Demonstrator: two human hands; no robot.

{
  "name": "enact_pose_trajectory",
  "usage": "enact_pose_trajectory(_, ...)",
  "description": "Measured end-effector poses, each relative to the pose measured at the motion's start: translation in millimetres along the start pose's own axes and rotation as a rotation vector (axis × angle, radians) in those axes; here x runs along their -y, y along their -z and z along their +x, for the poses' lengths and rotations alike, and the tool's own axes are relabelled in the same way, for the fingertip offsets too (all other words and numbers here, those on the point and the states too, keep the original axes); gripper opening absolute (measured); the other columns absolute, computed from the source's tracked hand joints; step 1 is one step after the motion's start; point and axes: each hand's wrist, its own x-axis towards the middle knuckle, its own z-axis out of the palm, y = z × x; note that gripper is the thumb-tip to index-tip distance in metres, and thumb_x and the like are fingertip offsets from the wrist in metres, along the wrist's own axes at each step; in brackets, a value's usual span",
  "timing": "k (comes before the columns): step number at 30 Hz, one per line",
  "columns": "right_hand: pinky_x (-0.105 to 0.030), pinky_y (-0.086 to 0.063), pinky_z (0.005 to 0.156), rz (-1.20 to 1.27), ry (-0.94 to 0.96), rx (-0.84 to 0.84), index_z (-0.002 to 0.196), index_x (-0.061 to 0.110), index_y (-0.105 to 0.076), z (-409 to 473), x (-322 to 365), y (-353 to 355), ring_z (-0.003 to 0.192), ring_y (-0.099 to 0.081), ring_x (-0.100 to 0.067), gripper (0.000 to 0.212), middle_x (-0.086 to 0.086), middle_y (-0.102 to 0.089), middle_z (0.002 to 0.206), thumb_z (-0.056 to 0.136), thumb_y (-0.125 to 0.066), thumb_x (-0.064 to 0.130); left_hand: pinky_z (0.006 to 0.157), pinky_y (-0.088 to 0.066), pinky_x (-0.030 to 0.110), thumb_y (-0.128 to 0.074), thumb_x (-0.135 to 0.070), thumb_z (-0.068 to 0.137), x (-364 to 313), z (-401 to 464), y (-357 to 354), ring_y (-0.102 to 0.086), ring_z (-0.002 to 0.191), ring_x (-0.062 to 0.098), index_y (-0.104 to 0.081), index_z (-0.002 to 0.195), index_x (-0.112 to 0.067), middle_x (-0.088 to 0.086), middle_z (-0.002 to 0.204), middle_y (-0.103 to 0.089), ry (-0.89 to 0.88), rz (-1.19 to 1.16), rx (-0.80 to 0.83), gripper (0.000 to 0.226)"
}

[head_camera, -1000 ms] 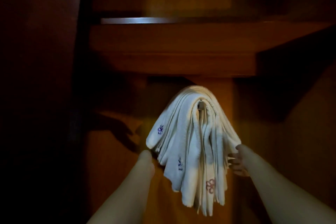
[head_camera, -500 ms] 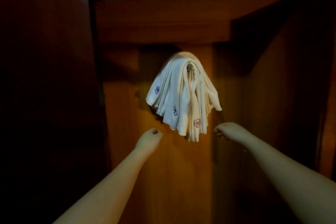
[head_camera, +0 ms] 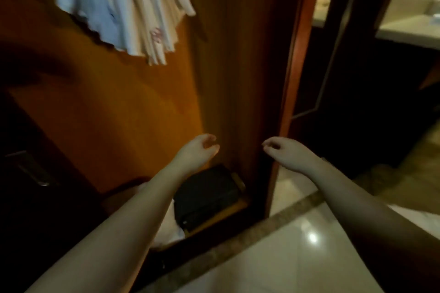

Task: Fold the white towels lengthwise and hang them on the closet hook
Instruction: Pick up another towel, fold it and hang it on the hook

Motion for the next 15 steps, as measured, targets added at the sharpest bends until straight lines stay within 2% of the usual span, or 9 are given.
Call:
enact_pose_trajectory(3, -0.031, -0.042, 0.093, -0.003, -0.108, 0.021, 0.123, 0.024, -0.066, -34, -83, -15, 0.113, -0.058, -0.014, 0.031, 0.006, -0.063, 0.12, 0.099, -0.051, 0.039, 0.091, -0.035, 0.024, -0.051, -0.041, 0.101, -24, 9, -67, -0.045, 0.133, 0.016, -0.043, 0.147, -0.024, -0.001, 0.151, -0.044, -0.01, 0.032, 0.146, 0.05)
enact_pose_trajectory(6, -0.025, -0.036, 0.089, 0.03, -0.257, 0.068, 0.128, 0.021, -0.064, -73, -162, -22, 0.112, -0.055, -0.012, 0.035, 0.002, -0.063, 0.128, 0.099, -0.051, 0.036, 0.095, -0.037, 0.025, -0.05, -0.04, 0.102, -56, 19, -136, -0.045, 0.134, 0.016, -0.043, 0.147, -0.022, 0.0, 0.153, -0.042, -0.038, 0.087, 0.259, 0.05)
enact_pose_trajectory(10, -0.023, -0.037, 0.089, 0.085, -0.399, 0.117, 0.129, 0.015, -0.065, -118, -248, -21, 0.119, -0.058, -0.021, 0.034, -0.006, -0.064, 0.132, 0.099, -0.055, 0.029, 0.094, -0.035, 0.026, -0.051, -0.041, 0.101, -101, 32, -218, -0.045, 0.134, 0.016, -0.046, 0.146, -0.024, -0.002, 0.152, -0.043, -0.036, 0.146, 0.346, 0.049)
enact_pose_trajectory(15, -0.027, -0.043, 0.09, 0.105, -0.589, 0.18, 0.13, 0.022, -0.064, -180, -360, -7, 0.119, -0.059, -0.018, 0.036, 0.002, -0.063, 0.134, 0.1, -0.051, 0.036, 0.093, -0.032, 0.023, -0.053, -0.037, 0.099, -157, 48, -337, -0.046, 0.134, 0.019, -0.049, 0.144, -0.021, 0.001, 0.149, -0.047, -0.05, 0.16, 0.486, 0.048)
